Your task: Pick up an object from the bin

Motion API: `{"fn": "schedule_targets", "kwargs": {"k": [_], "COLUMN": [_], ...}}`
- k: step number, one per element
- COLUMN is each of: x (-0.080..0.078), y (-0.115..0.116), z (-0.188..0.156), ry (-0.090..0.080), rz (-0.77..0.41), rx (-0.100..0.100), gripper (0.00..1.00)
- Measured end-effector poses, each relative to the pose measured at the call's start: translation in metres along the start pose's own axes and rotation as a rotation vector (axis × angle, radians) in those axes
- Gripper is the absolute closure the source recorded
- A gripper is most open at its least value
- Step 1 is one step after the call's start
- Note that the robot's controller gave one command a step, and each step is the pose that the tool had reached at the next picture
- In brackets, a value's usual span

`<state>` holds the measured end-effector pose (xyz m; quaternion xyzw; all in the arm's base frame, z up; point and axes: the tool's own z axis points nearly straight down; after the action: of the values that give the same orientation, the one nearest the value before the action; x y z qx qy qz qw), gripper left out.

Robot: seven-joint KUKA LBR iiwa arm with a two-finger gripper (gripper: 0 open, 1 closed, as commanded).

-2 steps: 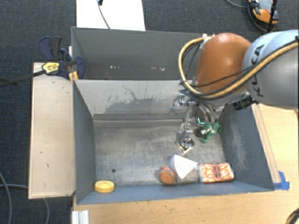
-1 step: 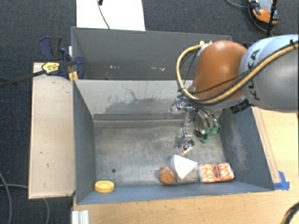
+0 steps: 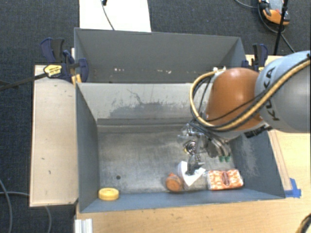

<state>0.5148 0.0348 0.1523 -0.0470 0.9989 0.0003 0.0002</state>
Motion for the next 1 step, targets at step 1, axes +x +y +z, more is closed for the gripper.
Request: {"fn": "schedule_targets", "kwargs": {"k": [1], "x": [0.0483], "y": [0.0018], "z": [-0.002], "ry": [0.002], "rz": [0.0], "rx": [0.0], "gripper": [0.0]}}
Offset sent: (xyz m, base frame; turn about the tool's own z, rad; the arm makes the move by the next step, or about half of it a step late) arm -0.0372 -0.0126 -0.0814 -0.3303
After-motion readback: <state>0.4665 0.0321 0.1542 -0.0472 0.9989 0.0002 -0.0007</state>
